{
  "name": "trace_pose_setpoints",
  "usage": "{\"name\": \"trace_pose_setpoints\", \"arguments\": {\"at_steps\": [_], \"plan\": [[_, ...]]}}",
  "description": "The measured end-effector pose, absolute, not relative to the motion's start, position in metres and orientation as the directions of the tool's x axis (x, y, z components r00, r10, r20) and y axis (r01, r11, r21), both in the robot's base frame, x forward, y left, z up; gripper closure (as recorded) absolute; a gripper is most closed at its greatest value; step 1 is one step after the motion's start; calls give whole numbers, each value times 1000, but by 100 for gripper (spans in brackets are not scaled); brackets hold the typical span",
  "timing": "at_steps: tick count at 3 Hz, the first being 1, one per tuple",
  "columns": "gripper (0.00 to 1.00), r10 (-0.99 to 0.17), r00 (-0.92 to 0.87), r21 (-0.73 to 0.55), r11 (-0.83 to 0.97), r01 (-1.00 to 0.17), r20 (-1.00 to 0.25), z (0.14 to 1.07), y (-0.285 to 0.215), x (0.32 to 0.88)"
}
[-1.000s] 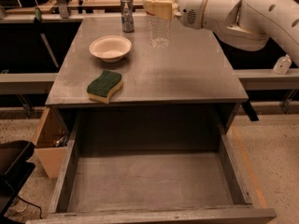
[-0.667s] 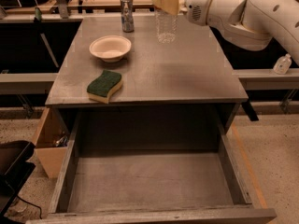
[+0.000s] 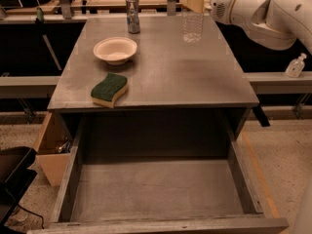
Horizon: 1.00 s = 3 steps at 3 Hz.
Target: Pick water bottle from top drawer and place on counter
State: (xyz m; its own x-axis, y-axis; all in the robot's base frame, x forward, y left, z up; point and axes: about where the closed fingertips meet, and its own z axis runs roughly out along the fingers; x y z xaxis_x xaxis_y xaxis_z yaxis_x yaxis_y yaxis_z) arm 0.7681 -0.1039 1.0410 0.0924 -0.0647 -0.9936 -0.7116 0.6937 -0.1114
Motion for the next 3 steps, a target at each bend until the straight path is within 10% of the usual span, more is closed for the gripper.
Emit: {"name": "trace_pose_setpoints", "arguments": {"at_steps": [3], "plan": [[100,25,55,-22,689,-724,-998,989,-126,805]]}}
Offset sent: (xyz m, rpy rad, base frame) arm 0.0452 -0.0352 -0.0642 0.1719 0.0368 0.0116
